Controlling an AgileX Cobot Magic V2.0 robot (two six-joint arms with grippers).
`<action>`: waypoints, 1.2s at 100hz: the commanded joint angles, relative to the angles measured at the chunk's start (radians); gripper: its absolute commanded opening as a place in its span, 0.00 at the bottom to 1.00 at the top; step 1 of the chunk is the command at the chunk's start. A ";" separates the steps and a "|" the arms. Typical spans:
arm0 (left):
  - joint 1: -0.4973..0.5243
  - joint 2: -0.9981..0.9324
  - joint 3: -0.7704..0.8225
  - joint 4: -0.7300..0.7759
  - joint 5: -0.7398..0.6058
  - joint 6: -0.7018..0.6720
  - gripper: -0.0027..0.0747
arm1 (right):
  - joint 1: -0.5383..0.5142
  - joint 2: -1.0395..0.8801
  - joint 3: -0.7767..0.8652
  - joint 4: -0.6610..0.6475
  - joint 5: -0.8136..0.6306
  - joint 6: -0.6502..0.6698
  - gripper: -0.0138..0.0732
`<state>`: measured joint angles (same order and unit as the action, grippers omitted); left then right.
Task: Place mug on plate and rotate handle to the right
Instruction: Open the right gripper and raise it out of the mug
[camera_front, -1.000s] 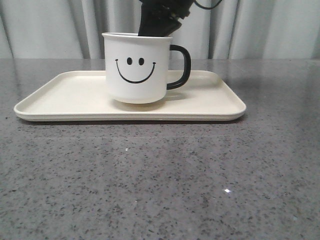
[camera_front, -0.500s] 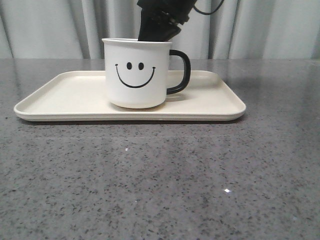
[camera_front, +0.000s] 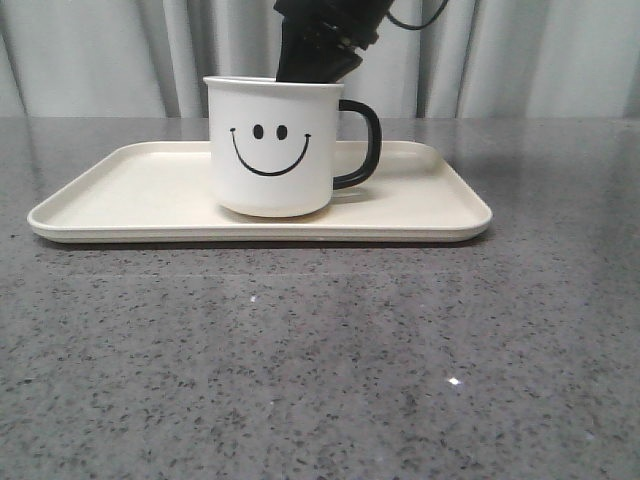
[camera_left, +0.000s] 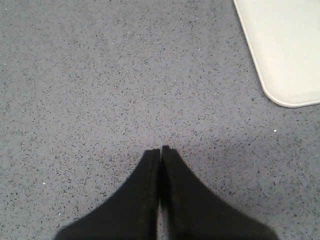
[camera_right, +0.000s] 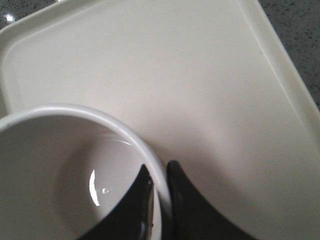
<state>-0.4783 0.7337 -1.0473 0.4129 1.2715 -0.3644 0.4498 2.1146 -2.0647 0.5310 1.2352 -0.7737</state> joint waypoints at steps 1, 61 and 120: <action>-0.006 0.000 -0.023 0.024 -0.042 -0.010 0.01 | -0.003 -0.063 -0.033 0.048 -0.015 -0.004 0.20; -0.006 0.000 -0.023 0.024 -0.042 -0.010 0.01 | -0.003 -0.069 -0.034 0.057 -0.011 -0.004 0.38; -0.006 0.000 -0.023 0.024 -0.042 -0.010 0.01 | -0.005 -0.071 -0.263 0.058 0.009 0.064 0.38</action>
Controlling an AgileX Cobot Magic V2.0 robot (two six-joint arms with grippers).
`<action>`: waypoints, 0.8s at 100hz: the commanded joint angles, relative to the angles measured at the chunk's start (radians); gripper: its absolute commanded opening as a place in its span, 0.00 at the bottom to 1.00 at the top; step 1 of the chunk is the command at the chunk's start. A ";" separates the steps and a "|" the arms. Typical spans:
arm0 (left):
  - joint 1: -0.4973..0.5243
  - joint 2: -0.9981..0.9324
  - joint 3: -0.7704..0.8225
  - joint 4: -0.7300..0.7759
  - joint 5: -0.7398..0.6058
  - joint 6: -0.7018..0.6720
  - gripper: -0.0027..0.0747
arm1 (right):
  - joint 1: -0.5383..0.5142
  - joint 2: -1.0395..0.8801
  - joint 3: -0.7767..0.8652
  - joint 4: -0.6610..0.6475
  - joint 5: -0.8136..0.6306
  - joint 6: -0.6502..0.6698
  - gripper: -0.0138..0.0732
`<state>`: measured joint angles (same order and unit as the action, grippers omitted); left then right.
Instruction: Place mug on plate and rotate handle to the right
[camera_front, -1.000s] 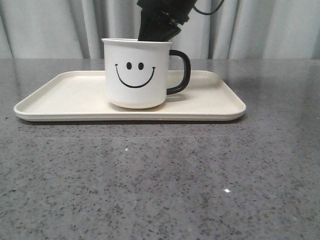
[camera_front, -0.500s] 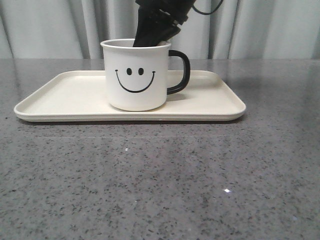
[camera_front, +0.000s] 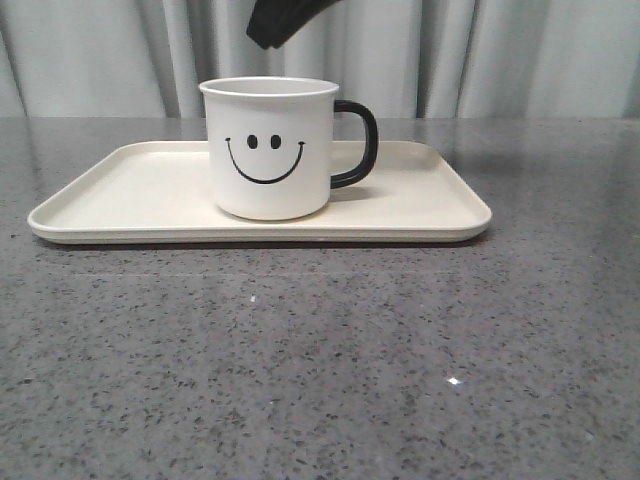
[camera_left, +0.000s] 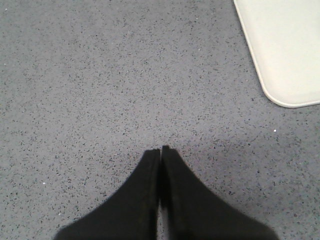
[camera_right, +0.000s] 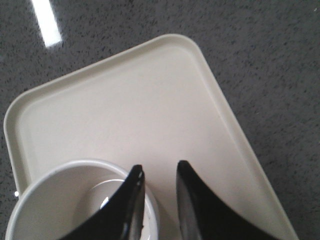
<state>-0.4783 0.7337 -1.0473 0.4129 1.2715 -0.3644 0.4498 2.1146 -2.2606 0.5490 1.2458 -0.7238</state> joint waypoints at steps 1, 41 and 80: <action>-0.006 0.000 -0.023 0.024 -0.042 -0.010 0.01 | -0.005 -0.071 -0.075 0.040 -0.002 0.014 0.38; -0.006 0.000 -0.023 0.024 -0.042 -0.010 0.01 | -0.024 -0.110 -0.195 0.039 -0.017 0.095 0.38; -0.006 0.000 -0.023 0.024 -0.059 -0.010 0.01 | -0.182 -0.287 -0.197 0.043 -0.058 0.171 0.38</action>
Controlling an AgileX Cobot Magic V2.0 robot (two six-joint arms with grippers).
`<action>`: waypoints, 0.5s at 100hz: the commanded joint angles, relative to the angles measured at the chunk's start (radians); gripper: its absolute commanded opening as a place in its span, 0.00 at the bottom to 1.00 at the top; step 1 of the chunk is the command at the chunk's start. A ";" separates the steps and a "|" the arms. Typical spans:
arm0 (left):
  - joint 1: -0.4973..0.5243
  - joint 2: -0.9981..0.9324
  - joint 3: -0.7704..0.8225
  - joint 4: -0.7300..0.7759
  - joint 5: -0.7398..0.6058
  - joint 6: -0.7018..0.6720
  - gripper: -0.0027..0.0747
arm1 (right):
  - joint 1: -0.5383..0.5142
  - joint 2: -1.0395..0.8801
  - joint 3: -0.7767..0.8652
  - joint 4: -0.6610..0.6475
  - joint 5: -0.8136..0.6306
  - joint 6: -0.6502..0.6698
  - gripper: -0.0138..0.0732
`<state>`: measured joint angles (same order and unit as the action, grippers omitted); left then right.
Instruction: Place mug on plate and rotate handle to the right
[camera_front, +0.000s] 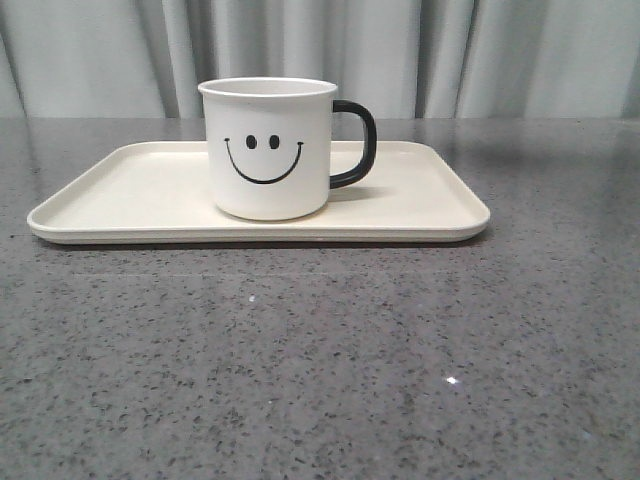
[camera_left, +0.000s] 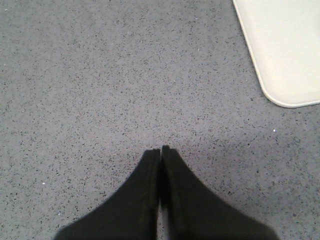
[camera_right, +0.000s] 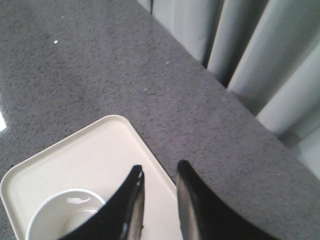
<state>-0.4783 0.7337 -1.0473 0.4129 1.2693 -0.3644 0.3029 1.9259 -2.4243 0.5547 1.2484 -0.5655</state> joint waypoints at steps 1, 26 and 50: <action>-0.006 0.000 -0.023 0.024 -0.060 -0.010 0.01 | -0.038 -0.102 -0.033 0.038 -0.062 0.013 0.38; -0.006 0.000 -0.023 0.024 -0.118 -0.024 0.01 | -0.129 -0.213 -0.032 0.048 -0.124 0.024 0.38; -0.006 0.000 -0.023 0.052 -0.154 -0.055 0.01 | -0.186 -0.278 -0.032 0.073 -0.147 0.024 0.36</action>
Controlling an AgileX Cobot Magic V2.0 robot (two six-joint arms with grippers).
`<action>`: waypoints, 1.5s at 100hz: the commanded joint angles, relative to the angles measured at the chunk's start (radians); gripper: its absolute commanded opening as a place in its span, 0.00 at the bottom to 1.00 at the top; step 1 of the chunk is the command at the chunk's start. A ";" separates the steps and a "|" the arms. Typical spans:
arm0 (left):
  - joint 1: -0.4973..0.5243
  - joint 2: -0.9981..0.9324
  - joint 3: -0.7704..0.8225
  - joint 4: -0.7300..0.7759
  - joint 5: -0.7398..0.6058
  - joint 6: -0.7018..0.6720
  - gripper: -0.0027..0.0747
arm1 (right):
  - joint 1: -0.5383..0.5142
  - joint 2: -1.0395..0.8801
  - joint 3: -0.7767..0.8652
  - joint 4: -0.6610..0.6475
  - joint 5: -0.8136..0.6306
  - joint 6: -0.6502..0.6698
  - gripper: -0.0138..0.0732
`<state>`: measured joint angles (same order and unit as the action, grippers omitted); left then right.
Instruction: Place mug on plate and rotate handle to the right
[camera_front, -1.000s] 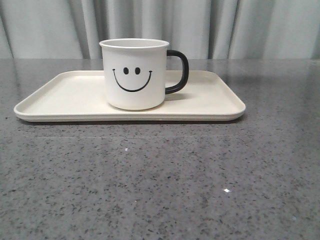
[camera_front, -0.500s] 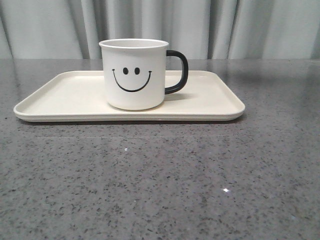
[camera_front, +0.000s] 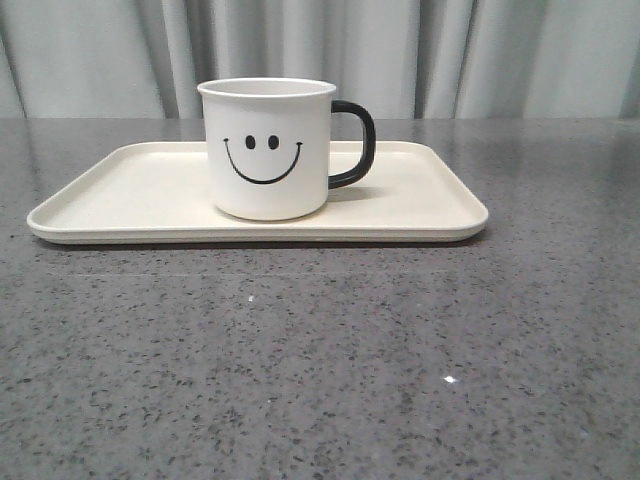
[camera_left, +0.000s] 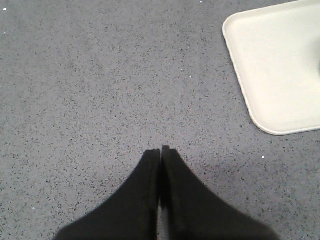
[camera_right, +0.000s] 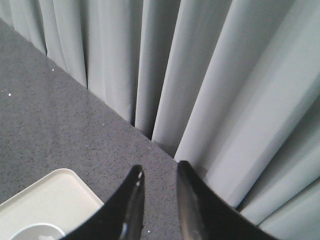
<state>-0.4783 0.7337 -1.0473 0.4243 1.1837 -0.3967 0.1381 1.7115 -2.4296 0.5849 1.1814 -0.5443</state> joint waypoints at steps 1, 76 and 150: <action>-0.006 0.000 -0.023 0.043 -0.068 -0.023 0.01 | -0.024 -0.064 -0.025 0.043 -0.080 0.003 0.35; -0.006 -0.002 -0.023 0.049 -0.073 -0.023 0.01 | -0.311 -0.647 0.796 0.106 -0.393 -0.118 0.08; -0.006 -0.002 -0.021 0.049 -0.166 -0.030 0.01 | -0.308 -1.323 1.793 0.166 -0.875 -0.190 0.08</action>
<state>-0.4783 0.7337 -1.0473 0.4443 1.0852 -0.4172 -0.1643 0.4015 -0.6400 0.7482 0.3930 -0.7231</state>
